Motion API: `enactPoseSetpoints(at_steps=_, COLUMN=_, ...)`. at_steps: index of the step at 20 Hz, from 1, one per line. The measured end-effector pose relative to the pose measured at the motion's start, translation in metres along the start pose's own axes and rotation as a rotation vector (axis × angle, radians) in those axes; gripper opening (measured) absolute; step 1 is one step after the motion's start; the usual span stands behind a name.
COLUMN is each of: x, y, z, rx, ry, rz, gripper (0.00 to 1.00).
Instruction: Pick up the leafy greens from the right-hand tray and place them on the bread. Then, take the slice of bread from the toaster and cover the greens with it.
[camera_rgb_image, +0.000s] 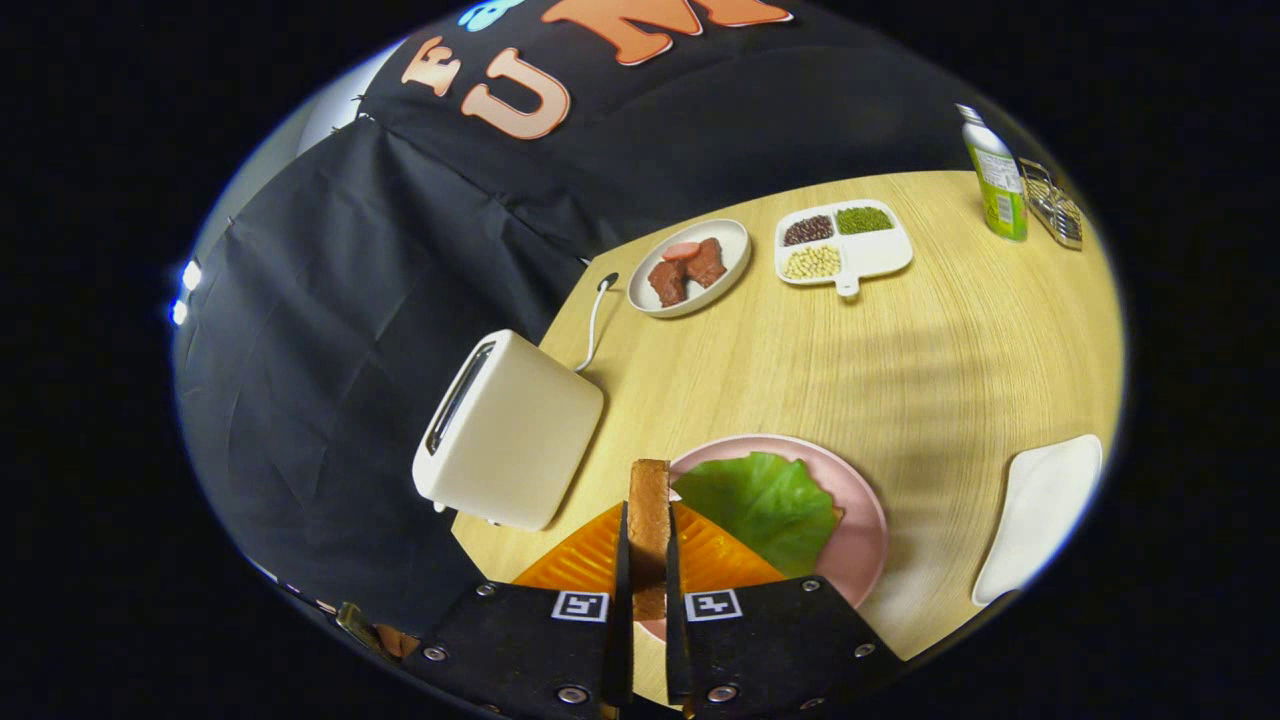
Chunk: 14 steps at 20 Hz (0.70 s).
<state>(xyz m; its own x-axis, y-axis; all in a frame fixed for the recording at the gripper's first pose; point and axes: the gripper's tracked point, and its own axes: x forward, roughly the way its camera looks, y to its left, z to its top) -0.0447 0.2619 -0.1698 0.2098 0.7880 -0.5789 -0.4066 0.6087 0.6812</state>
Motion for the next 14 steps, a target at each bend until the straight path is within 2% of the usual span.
enactPoseSetpoints(at_steps=6, x=-0.002, y=-0.028, z=-0.002, rx=-0.03, ry=-0.034, rz=-0.064, gripper=0.13)
enactPoseSetpoints(at_steps=10, x=-0.007, y=-0.036, z=-0.002, rx=-0.121, ry=-0.069, rz=-0.117, gripper=0.26)
enactPoseSetpoints(at_steps=14, x=-0.02, y=-0.055, z=0.011, rx=-0.161, ry=-0.15, rz=-0.197, gripper=0.5)
